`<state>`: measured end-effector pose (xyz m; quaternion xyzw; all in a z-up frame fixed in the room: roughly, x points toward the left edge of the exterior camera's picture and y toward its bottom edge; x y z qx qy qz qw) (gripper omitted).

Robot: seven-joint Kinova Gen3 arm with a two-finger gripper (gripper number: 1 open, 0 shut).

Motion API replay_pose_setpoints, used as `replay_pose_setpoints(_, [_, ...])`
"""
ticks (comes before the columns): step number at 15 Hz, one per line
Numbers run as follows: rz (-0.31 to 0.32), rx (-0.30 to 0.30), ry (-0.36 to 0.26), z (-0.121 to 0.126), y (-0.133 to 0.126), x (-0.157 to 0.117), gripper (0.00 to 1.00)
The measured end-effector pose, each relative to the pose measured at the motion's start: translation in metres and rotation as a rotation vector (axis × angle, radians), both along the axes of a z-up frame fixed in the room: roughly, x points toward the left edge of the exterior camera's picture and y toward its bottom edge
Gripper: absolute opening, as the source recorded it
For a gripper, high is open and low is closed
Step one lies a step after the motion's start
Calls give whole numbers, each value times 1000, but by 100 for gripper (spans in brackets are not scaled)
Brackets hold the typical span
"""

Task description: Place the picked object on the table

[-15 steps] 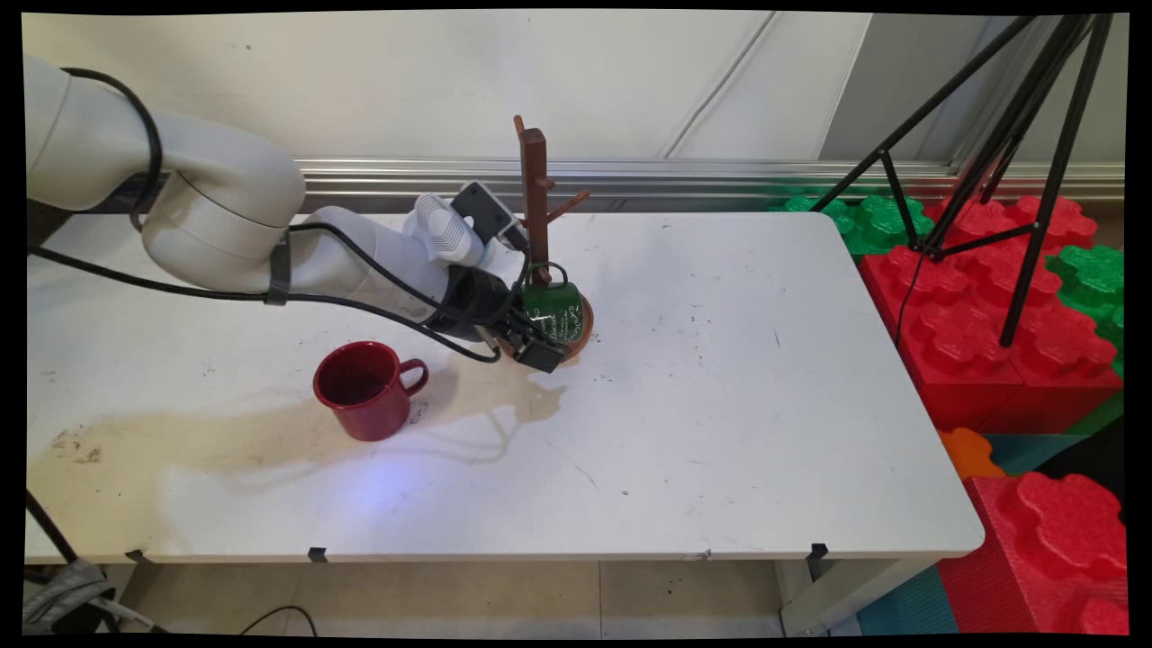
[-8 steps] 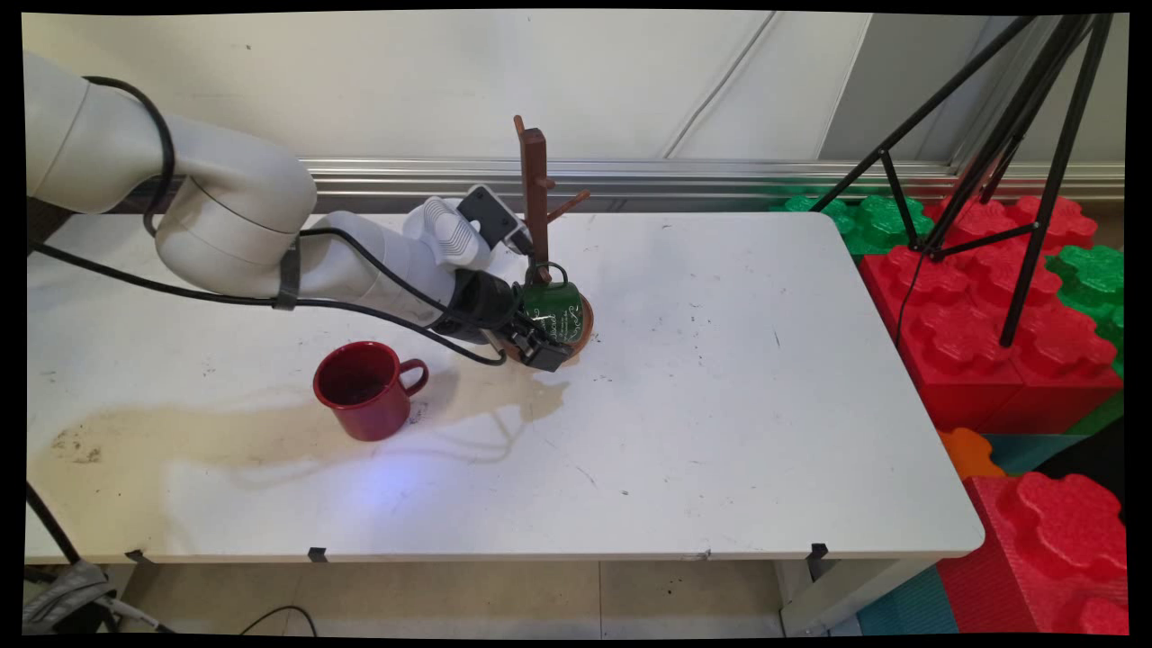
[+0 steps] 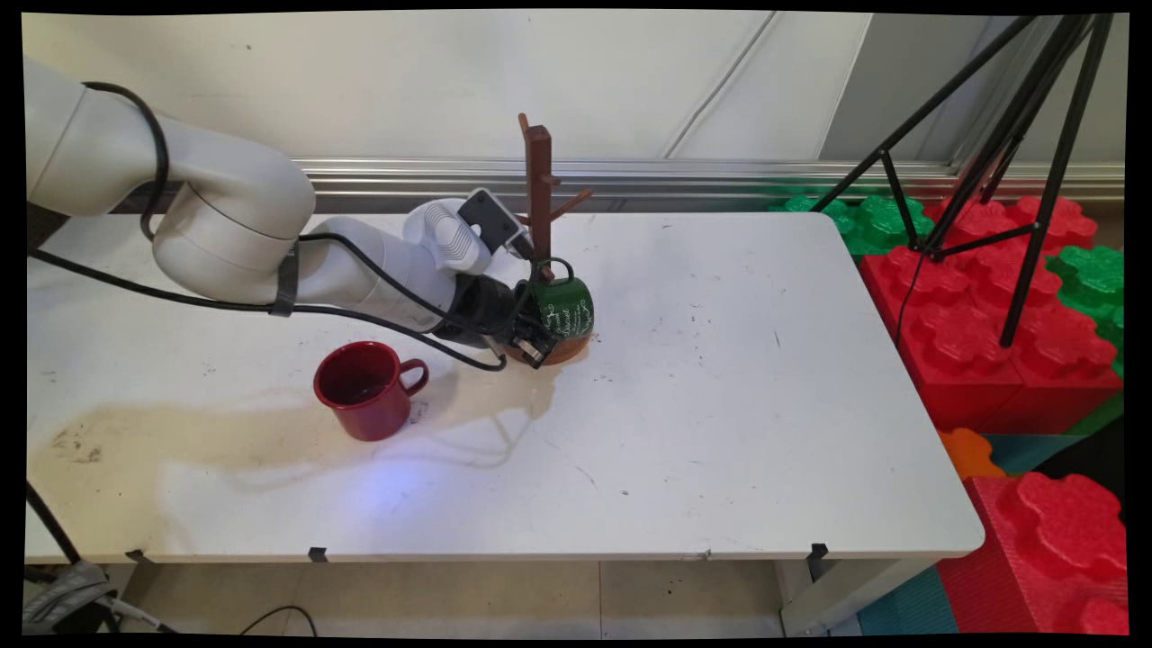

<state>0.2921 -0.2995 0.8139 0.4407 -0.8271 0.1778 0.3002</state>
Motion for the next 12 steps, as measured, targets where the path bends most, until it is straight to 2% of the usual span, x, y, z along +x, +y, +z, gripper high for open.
replay_pose_setpoints(12, [-14,-4,6,14,18,4,0])
